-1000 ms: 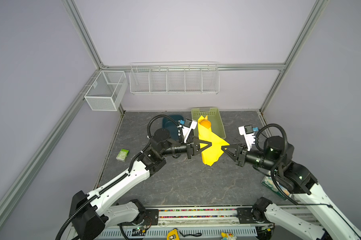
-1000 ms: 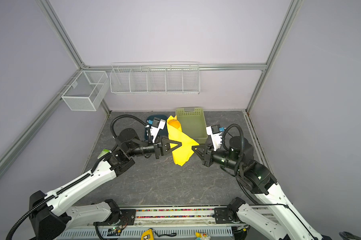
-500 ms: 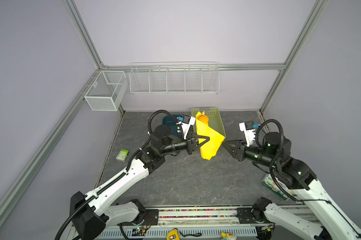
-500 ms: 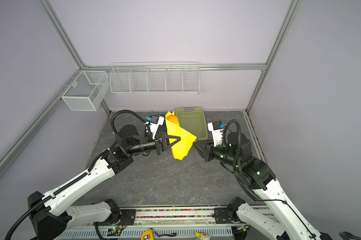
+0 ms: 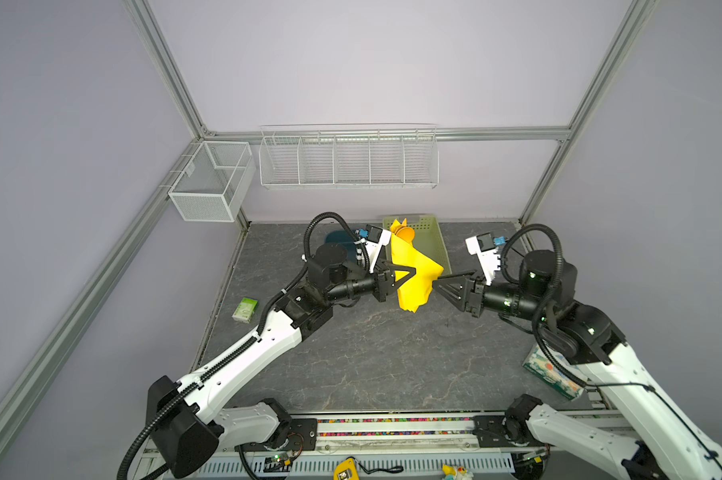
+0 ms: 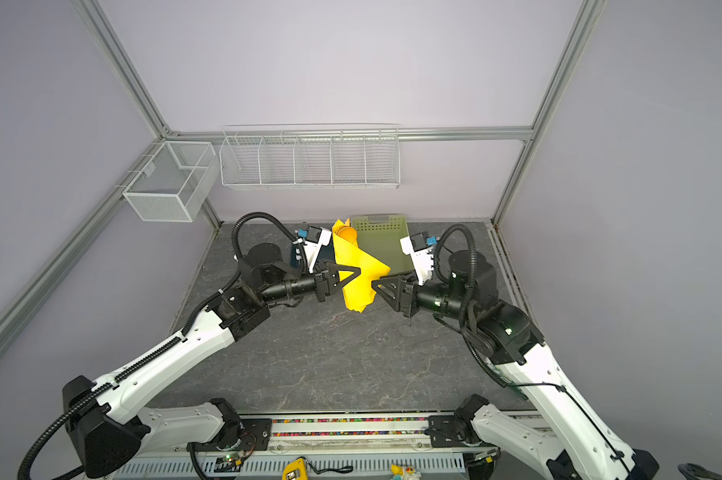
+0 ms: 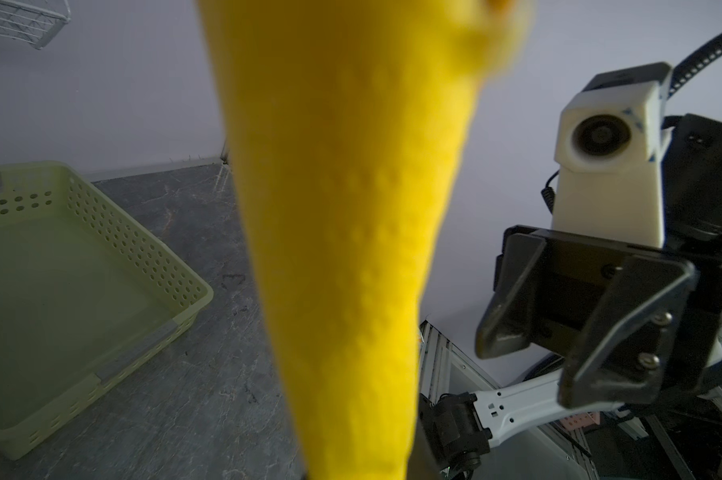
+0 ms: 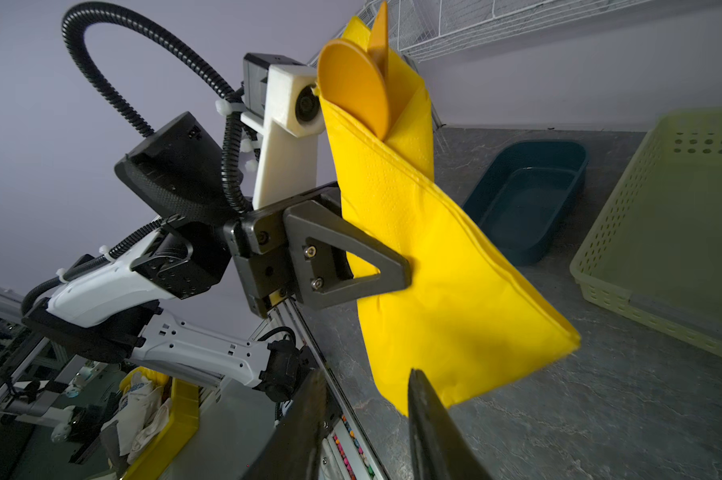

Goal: Place the utensils on the paper napkin and roll it up

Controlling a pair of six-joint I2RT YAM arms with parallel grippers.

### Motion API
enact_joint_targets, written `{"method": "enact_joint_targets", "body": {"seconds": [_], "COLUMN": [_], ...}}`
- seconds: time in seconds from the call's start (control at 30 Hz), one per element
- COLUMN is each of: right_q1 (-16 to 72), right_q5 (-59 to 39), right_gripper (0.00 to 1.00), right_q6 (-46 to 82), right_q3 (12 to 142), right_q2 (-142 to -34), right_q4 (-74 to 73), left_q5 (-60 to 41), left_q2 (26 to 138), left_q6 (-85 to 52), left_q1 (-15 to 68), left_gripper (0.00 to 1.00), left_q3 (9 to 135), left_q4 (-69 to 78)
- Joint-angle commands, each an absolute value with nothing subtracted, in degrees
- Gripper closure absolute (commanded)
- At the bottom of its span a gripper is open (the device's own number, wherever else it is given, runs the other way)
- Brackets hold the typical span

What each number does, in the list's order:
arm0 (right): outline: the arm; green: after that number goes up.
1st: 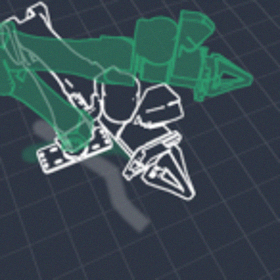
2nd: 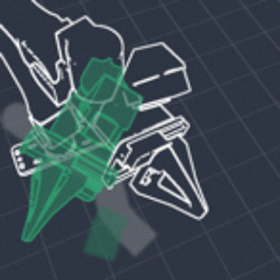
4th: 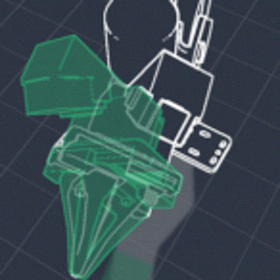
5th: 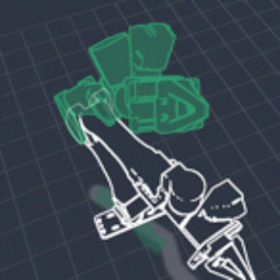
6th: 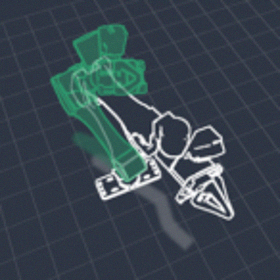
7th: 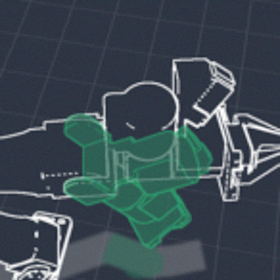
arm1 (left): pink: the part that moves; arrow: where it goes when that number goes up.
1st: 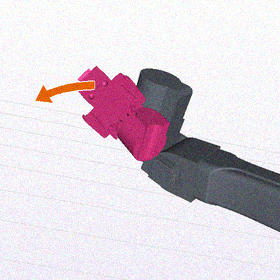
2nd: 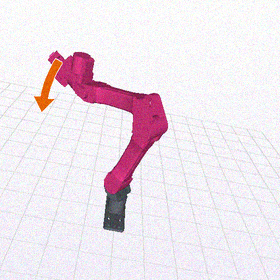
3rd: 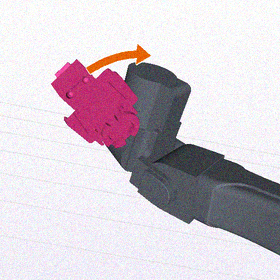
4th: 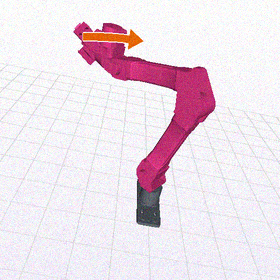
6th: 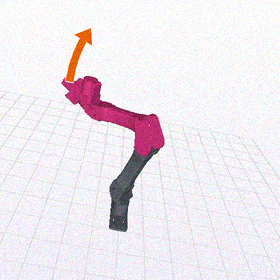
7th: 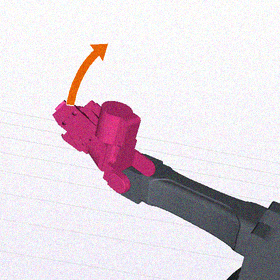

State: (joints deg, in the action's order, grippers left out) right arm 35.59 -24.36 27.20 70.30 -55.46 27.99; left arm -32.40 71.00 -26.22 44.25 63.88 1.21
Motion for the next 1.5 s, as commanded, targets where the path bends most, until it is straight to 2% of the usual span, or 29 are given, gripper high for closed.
{"method": "enact_joint_targets", "body": {"seconds": [0.0,0.3,0.73,1.47], "right_q1": [35.42,35.37,35.41,35.42], "right_q5": [-27.76,-26.76,-31.20,-27.26], "right_gripper": [0.64,0.63,0.60,0.57], "right_q6": [27.11,26.79,27.53,26.21], "right_q3": [70.62,70.15,69.96,70.66], "right_q2": [-56.52,-58.89,-59.59,-59.42], "right_q4": [24.55,25.60,22.85,25.52], "left_q5": [-36.08,-40.29,-44.24,-46.50], "left_q2": [71.59,71.71,72.34,73.52], "left_q6": [-24.87,-27.37,-31.84,-36.15], "left_q1": [44.01,44.03,44.03,43.99], "left_gripper": [1.00,1.00,1.00,1.00], "left_q3": [66.15,65.70,65.30,65.88], "left_q4": [3.34,7.87,13.37,19.23]}}
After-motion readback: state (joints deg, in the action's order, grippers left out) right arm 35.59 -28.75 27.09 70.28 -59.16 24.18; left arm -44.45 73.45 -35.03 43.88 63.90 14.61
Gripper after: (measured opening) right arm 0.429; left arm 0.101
